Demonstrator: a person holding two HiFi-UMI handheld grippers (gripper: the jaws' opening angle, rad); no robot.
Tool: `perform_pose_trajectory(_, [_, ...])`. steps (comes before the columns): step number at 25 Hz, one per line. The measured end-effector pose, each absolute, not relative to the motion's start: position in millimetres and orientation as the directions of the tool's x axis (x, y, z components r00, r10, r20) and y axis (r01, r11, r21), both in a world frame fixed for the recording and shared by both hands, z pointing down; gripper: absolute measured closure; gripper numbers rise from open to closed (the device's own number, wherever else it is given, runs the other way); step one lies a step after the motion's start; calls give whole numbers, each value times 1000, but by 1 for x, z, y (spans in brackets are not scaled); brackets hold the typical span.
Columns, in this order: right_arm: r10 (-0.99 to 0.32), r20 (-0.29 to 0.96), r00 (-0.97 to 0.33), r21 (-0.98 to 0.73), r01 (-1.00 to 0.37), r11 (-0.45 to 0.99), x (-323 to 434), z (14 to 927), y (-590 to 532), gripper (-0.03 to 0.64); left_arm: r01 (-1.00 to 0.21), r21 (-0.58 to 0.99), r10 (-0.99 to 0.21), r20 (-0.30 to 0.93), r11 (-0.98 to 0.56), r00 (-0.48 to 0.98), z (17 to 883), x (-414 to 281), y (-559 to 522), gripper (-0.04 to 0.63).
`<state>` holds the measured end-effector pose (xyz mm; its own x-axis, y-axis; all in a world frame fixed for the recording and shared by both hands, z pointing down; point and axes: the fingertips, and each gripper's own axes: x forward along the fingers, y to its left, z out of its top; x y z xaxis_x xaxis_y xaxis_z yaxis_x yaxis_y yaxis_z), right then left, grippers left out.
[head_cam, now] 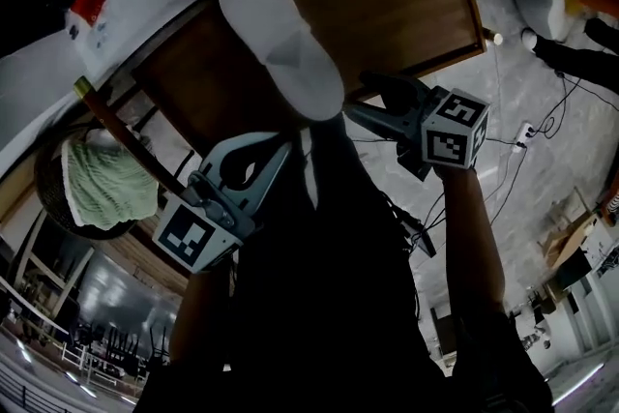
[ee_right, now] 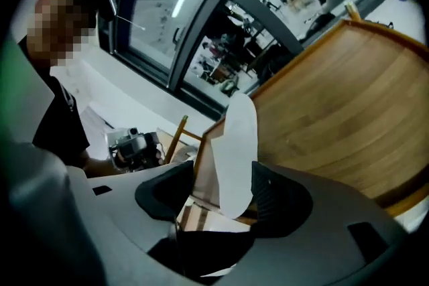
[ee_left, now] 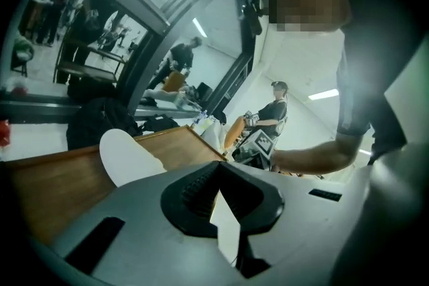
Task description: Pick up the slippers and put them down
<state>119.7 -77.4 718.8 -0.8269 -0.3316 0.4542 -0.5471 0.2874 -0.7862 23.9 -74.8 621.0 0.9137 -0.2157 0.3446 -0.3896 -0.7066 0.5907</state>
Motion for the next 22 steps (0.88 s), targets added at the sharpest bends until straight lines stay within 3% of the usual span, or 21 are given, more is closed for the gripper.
perform_pose_trajectory(7, [-211, 570, -794, -758, -608, 238, 115, 761, -72, 377, -373, 636, -189, 339, -675, 921, 644, 34, -66, 584])
perform_pose_trajectory(22, [-65, 606, -793, -771, -606, 196, 84, 782, -63, 379, -382, 632, -178, 363, -674, 915, 664, 31, -63, 584])
